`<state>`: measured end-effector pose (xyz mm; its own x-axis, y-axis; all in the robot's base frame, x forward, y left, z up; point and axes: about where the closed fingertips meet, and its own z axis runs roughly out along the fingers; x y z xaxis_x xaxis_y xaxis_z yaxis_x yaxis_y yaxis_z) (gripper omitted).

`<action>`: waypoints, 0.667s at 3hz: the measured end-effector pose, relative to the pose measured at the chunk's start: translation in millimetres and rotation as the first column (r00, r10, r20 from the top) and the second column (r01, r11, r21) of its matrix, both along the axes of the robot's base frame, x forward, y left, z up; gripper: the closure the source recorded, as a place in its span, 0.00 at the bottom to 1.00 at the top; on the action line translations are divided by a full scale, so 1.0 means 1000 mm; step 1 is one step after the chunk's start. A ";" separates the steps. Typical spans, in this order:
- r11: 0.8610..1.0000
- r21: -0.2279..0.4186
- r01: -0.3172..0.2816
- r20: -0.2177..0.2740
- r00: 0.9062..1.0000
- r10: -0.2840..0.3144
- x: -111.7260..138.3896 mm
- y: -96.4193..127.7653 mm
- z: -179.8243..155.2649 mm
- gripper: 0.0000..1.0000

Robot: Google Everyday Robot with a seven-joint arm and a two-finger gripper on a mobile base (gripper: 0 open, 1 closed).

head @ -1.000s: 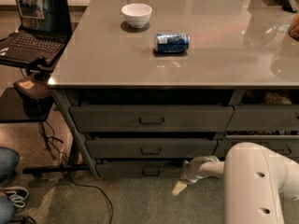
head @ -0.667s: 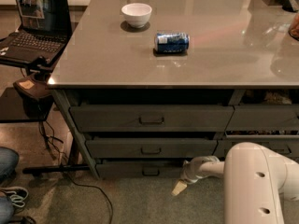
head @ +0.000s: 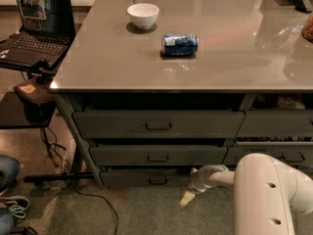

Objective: Open bottom drawer

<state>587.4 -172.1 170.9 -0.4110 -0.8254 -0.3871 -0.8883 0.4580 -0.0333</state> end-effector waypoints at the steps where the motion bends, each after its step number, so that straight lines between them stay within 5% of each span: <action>1: 0.998 -0.018 -0.052 0.010 0.999 0.052 0.002 0.005 -0.004 0.00; 2: 0.997 -0.020 -0.069 0.012 0.997 0.070 0.007 0.009 -0.005 0.00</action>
Offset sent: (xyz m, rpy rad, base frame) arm 0.0752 0.0665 -0.0399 -0.1234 -0.1359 0.3335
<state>593.9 -163.4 166.2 -0.3475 -0.8592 -0.3756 -0.9174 0.3943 -0.0533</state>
